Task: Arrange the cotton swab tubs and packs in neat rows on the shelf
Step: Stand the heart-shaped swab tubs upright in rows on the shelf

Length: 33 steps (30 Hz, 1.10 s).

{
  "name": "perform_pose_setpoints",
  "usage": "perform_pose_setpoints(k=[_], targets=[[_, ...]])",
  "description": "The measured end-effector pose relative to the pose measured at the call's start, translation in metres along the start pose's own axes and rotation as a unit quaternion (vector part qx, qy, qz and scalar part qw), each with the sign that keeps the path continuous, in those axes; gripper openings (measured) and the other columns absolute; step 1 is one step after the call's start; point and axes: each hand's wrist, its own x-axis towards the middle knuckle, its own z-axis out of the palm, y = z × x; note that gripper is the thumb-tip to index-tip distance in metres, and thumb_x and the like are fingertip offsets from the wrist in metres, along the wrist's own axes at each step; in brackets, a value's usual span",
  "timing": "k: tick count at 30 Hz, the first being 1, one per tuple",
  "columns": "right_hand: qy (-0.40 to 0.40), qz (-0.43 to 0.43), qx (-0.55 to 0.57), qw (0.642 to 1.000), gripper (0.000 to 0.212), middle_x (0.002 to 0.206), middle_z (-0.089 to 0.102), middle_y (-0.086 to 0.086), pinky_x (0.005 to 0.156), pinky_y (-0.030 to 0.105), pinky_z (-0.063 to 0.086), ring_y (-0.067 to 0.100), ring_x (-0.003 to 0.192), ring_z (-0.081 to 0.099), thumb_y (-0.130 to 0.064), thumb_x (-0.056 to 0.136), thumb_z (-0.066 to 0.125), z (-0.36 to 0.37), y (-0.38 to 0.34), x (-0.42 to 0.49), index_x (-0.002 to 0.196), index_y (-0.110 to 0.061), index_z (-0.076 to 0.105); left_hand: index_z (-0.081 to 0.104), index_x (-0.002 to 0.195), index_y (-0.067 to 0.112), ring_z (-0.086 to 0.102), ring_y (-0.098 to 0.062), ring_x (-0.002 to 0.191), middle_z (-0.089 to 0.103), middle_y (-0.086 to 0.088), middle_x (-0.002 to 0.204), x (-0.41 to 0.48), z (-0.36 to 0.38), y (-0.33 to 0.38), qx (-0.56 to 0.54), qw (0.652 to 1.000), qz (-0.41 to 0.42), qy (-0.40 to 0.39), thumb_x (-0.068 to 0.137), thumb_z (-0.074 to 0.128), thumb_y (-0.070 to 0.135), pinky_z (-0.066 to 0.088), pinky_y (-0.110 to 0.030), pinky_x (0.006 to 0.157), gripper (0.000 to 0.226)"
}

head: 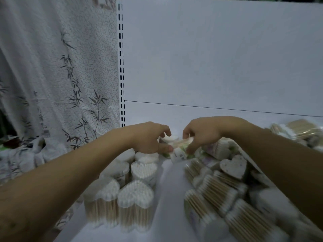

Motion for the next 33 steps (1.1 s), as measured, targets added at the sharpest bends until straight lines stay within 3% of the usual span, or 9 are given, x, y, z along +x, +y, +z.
perform_pose_setpoints(k=[3,7,13,18,20,24,28,30,33], targets=[[0.041,0.006,0.079,0.996,0.022,0.078,0.068,-0.008,0.068,0.027,0.047,0.012,0.075,0.063,-0.043,0.073,0.077,-0.003,0.012,-0.001,0.086,-0.026,0.070,0.042,0.138,0.027,0.051,-0.017,0.119,0.053,0.007,0.135,0.004,0.001,0.006,-0.024,1.000,0.004,0.010,0.083,0.066,0.055,0.043,-0.037,0.101,0.066],[0.129,0.022,0.162,0.978,0.036,0.083,0.069,-0.005,0.069,0.029,0.054,0.011,0.067,0.064,-0.044,0.071,0.080,-0.002,0.013,-0.001,0.100,-0.026,0.066,0.038,0.138,0.024,0.054,-0.021,0.110,0.055,-0.001,0.129,0.012,0.003,0.010,-0.023,0.999,-0.002,0.028,0.080,0.074,0.048,0.046,-0.039,0.094,0.072],[0.273,0.048,0.356,0.893,0.031,0.082,0.068,0.002,0.058,0.032,0.059,0.015,0.068,0.065,-0.040,0.076,0.081,0.001,0.016,-0.005,0.087,-0.013,0.070,0.049,0.127,0.024,0.056,-0.015,0.107,0.056,0.008,0.115,0.014,0.005,0.006,-0.131,0.988,-0.032,0.072,0.077,0.076,0.046,0.047,-0.032,0.094,0.061],[0.247,0.062,0.458,0.851,0.022,0.087,0.072,0.009,0.065,0.040,0.062,0.020,0.065,0.067,-0.030,0.087,0.071,0.005,0.021,-0.007,0.097,-0.010,0.069,0.052,0.122,0.025,0.065,-0.013,0.095,0.066,0.005,0.107,0.021,-0.001,0.001,-0.270,0.955,-0.039,0.115,0.077,0.079,0.039,0.052,-0.029,0.078,0.054],[0.255,0.062,0.424,0.867,0.024,0.089,0.069,0.005,0.064,0.035,0.061,0.017,0.067,0.066,-0.035,0.087,0.071,0.007,0.024,-0.007,0.098,-0.014,0.069,0.051,0.123,0.028,0.064,-0.011,0.097,0.062,0.008,0.110,0.021,-0.002,0.000,-0.279,0.953,-0.041,0.113,0.077,0.079,0.041,0.049,-0.026,0.076,0.056],[0.272,0.075,0.326,0.902,0.024,0.089,0.066,0.000,0.057,0.027,0.057,0.015,0.067,0.065,-0.038,0.083,0.074,0.009,0.015,-0.008,0.096,-0.019,0.068,0.051,0.127,0.027,0.063,-0.011,0.100,0.060,0.008,0.115,0.022,-0.002,0.001,-0.231,0.969,-0.041,0.079,0.074,0.080,0.044,0.051,-0.032,0.091,0.062],[0.258,0.085,0.444,0.854,0.020,0.092,0.065,0.008,0.063,0.038,0.062,0.027,0.073,0.068,-0.029,0.094,0.060,0.008,0.013,-0.007,0.097,-0.010,0.066,0.046,0.128,0.023,0.066,-0.012,0.094,0.067,0.005,0.107,0.023,0.000,0.008,-0.281,0.955,-0.049,0.083,0.078,0.074,0.049,0.052,-0.028,0.076,0.063],[0.229,0.080,0.503,0.830,0.027,0.093,0.060,0.014,0.070,0.041,0.062,0.032,0.079,0.067,-0.028,0.101,0.049,0.005,0.013,-0.008,0.101,-0.004,0.060,0.042,0.134,0.020,0.068,-0.015,0.096,0.066,0.000,0.110,0.022,-0.003,0.007,-0.367,0.923,-0.043,0.104,0.079,0.070,0.052,0.057,-0.035,0.079,0.070],[0.189,0.058,0.554,0.809,0.029,0.088,0.061,0.014,0.074,0.038,0.061,0.028,0.078,0.065,-0.024,0.105,0.041,0.005,0.010,-0.011,0.090,-0.004,0.056,0.036,0.140,0.016,0.070,-0.020,0.098,0.064,-0.008,0.117,0.019,-0.009,0.006,-0.461,0.880,-0.016,0.109,0.083,0.064,0.046,0.059,-0.046,0.082,0.070]])
